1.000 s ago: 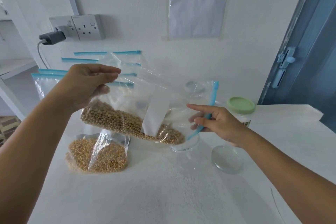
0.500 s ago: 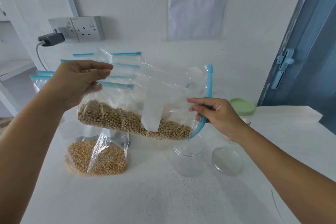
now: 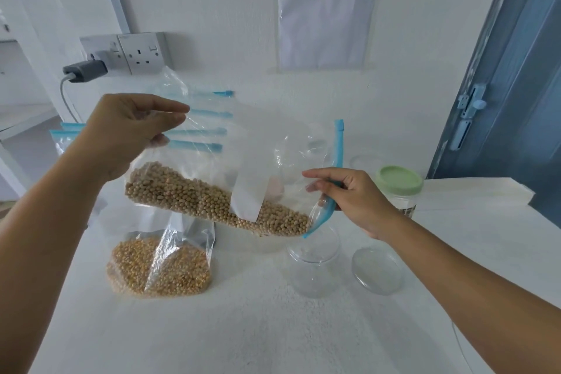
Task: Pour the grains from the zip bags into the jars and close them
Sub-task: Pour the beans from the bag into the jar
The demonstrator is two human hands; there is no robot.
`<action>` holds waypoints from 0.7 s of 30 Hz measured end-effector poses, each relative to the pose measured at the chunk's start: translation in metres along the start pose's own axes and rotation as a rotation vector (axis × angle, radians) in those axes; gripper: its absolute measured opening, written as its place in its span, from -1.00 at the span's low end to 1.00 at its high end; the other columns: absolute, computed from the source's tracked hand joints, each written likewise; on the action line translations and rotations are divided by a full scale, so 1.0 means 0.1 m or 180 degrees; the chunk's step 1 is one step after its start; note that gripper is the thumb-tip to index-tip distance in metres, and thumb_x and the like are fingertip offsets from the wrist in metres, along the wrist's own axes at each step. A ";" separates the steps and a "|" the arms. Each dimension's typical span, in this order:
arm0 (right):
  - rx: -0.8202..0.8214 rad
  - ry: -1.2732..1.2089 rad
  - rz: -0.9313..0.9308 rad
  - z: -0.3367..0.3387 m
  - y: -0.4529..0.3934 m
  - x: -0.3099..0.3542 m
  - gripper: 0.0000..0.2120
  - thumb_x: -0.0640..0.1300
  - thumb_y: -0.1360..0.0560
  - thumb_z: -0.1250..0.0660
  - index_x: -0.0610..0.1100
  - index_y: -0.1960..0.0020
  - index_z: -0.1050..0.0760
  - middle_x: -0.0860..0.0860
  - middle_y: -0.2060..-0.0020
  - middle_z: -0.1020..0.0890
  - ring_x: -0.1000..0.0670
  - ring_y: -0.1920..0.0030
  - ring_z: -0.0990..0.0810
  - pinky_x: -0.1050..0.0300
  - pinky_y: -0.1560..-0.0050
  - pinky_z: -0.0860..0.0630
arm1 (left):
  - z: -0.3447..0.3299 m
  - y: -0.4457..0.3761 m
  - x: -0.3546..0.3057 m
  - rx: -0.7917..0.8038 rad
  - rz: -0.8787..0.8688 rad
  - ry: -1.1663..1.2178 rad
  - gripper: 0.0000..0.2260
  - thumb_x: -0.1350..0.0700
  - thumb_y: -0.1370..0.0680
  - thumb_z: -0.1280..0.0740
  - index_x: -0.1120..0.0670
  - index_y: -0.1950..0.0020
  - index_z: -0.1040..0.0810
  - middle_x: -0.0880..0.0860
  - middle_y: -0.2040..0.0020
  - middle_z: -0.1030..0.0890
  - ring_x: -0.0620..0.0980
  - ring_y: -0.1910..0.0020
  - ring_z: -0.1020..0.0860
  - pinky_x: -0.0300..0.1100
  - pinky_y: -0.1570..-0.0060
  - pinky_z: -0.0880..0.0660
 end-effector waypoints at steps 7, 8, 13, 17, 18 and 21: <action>-0.0050 -0.0381 -0.0035 0.05 0.04 -0.05 -0.75 -0.29 -0.60 -0.40 0.00 -0.14 -0.72 -0.07 0.10 -0.75 0.07 0.19 -0.64 0.24 0.09 -0.61 | -0.01 -0.01 -0.04 0.0062 -0.0071 -0.0124 -0.86 0.06 -0.48 -0.53 -0.21 0.08 -0.77 0.07 0.01 -0.74 0.09 0.14 -0.58 0.05 -0.10 -0.62; -0.0099 -0.0391 -0.0012 0.06 0.03 -0.05 -0.75 -0.30 -0.59 -0.42 -0.01 -0.12 -0.73 -0.07 0.12 -0.74 0.08 0.19 -0.64 0.24 0.08 -0.62 | -0.02 0.00 -0.04 0.0056 -0.0064 -0.0095 -0.87 0.02 -0.44 -0.53 -0.21 0.07 -0.77 0.06 0.00 -0.74 0.11 0.12 -0.58 0.07 -0.11 -0.62; -0.0075 -0.0354 -0.0018 0.06 0.02 -0.07 -0.75 -0.30 -0.58 -0.43 -0.01 -0.13 -0.74 -0.09 0.11 -0.74 0.06 0.14 -0.65 0.15 0.01 -0.67 | -0.05 0.01 -0.01 0.0028 -0.0048 -0.0122 -0.86 0.03 -0.46 -0.52 -0.24 0.08 -0.77 0.07 -0.03 -0.74 0.12 0.07 -0.60 0.16 -0.18 -0.61; -0.0072 -0.0372 -0.0071 0.03 0.04 -0.05 -0.74 -0.31 -0.60 -0.40 -0.02 -0.15 -0.72 -0.03 0.11 -0.75 0.12 0.20 -0.66 0.26 0.10 -0.60 | -0.04 0.03 -0.01 -0.0007 -0.0053 -0.0187 -0.86 0.05 -0.48 -0.53 -0.22 0.07 -0.77 0.04 -0.01 -0.74 0.09 0.12 -0.59 0.18 -0.17 -0.62; -0.0073 -0.0347 -0.0080 0.03 0.04 -0.06 -0.74 -0.30 -0.61 -0.40 -0.01 -0.15 -0.72 -0.04 0.09 -0.75 0.09 0.21 -0.65 0.24 0.09 -0.61 | -0.04 0.02 -0.02 -0.0012 -0.0058 -0.0210 -0.85 0.06 -0.50 -0.52 -0.21 0.06 -0.77 0.03 -0.01 -0.74 0.09 0.12 -0.60 0.19 -0.18 -0.62; -0.0092 -0.0331 -0.0096 0.04 0.04 -0.07 -0.74 -0.29 -0.61 -0.40 0.01 -0.15 -0.72 -0.06 0.08 -0.75 0.04 0.21 -0.64 0.16 0.03 -0.66 | -0.04 0.02 -0.04 -0.0044 -0.0073 -0.0267 -0.85 0.07 -0.52 -0.52 -0.21 0.04 -0.77 0.02 -0.02 -0.74 0.10 0.10 -0.62 0.24 -0.19 -0.62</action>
Point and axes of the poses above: each hand's wrist, its own y-axis away from the middle knuckle, its own z-axis out of the back of the hand, x = y × z, the point moved 8 cm from there along -y, towards the middle knuckle
